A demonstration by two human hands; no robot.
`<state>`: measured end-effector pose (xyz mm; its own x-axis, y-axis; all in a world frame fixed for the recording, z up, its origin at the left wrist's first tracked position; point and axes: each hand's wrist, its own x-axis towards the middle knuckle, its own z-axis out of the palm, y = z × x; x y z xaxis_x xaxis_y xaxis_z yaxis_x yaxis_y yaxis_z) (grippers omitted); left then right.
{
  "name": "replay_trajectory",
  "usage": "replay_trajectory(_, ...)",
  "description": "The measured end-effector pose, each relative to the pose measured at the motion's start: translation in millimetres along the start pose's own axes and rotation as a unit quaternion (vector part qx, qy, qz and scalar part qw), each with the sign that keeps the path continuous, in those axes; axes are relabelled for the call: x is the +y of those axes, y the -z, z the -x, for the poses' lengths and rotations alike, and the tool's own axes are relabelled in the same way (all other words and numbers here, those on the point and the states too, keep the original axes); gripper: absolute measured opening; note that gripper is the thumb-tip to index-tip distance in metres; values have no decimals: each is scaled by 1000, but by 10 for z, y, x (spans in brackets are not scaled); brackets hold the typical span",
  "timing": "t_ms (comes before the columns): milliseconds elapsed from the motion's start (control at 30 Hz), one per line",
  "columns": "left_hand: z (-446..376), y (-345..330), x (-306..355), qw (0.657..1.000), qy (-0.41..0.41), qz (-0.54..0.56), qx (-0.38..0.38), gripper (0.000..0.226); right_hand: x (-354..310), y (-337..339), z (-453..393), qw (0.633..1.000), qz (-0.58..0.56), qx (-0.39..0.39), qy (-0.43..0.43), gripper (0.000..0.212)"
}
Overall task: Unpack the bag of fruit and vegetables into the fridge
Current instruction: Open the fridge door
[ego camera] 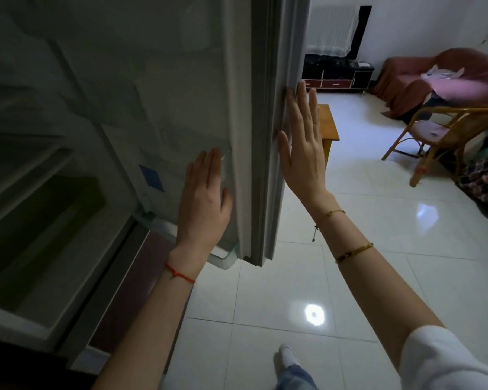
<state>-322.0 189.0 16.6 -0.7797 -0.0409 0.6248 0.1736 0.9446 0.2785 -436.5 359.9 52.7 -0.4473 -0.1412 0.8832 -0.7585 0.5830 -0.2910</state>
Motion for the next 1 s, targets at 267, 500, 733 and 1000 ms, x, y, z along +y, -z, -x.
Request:
replay_trajectory(267, -479, -555, 349, 997, 56, -40, 27, 61, 913, -204, -358, 998, -36, -16, 41, 47)
replay_trajectory(500, -944, -932, 569, 993, 89, -77, 10, 59, 1532, -422, -715, 996, -61, -37, 58, 50)
replay_trajectory(733, -1413, -1285, 639, 989, 105, -104, -13, 62, 2071, -688, -1068, 996, -44, -62, 57, 57)
replay_trajectory(1000, -1931, -1614, 544, 988, 84, -128, -24, 61, 2479, -1001, -1469, 991, -24, -129, 23, 85)
